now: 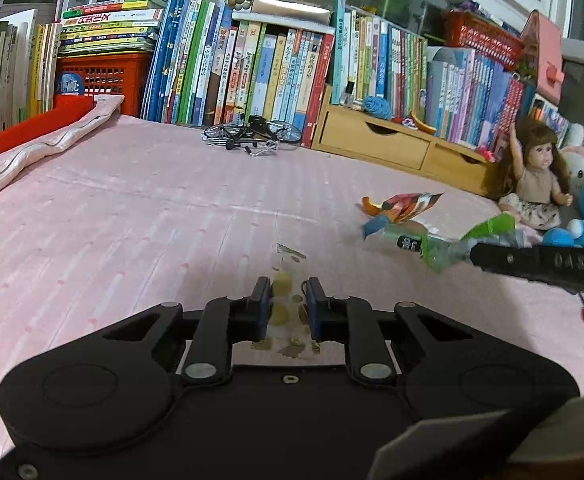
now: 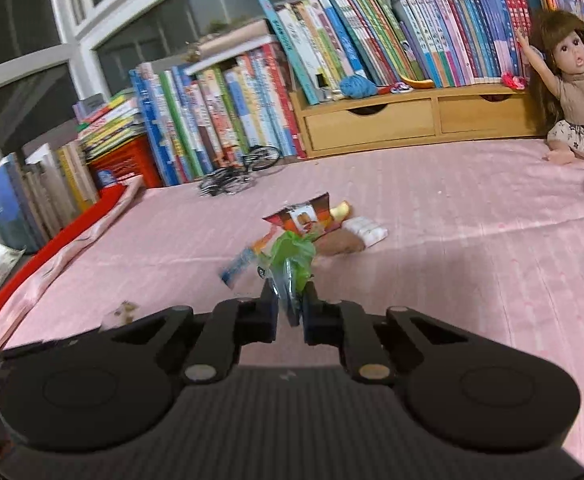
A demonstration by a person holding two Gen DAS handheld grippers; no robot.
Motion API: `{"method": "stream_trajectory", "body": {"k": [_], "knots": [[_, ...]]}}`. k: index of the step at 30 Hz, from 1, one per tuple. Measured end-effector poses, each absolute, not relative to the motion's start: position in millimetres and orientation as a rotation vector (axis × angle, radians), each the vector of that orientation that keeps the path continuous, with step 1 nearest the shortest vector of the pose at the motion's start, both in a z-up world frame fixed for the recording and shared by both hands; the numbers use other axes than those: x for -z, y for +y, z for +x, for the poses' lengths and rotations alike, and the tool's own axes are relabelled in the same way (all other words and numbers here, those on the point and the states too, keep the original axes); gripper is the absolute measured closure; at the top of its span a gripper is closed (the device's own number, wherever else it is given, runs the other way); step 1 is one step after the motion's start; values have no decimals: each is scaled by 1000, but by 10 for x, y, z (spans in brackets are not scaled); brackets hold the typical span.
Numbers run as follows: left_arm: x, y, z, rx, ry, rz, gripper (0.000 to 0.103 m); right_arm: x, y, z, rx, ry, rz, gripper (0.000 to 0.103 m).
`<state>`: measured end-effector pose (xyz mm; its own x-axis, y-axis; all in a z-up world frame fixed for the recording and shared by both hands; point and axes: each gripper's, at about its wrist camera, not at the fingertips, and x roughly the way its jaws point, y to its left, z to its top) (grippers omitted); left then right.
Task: Collect trash
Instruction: 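Close the left tool on the clear wrapper while the right grasps the colorful wrappers, then carry the clear wrapper to the bin with the left tool while the right drops the green wrapper in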
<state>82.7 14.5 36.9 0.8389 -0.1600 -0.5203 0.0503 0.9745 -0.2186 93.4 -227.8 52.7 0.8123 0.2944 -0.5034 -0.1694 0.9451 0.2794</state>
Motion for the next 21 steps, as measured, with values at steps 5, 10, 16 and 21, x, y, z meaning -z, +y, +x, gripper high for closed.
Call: {"method": "stream_trajectory", "body": {"k": [5, 10, 16, 21], "knots": [[-389, 144, 612, 123, 566, -227, 85, -537, -2285, 573, -266, 509, 229, 88], [-409, 88, 414, 151, 563, -219, 85, -551, -2261, 278, -290, 489, 213, 87], [-432, 27, 212, 173, 563, -208, 85, -548, -2236, -10, -314, 467, 202, 87], [-425, 43, 9, 196, 578, -240, 85, -512, -2186, -283, -331, 447, 190, 87]]}}
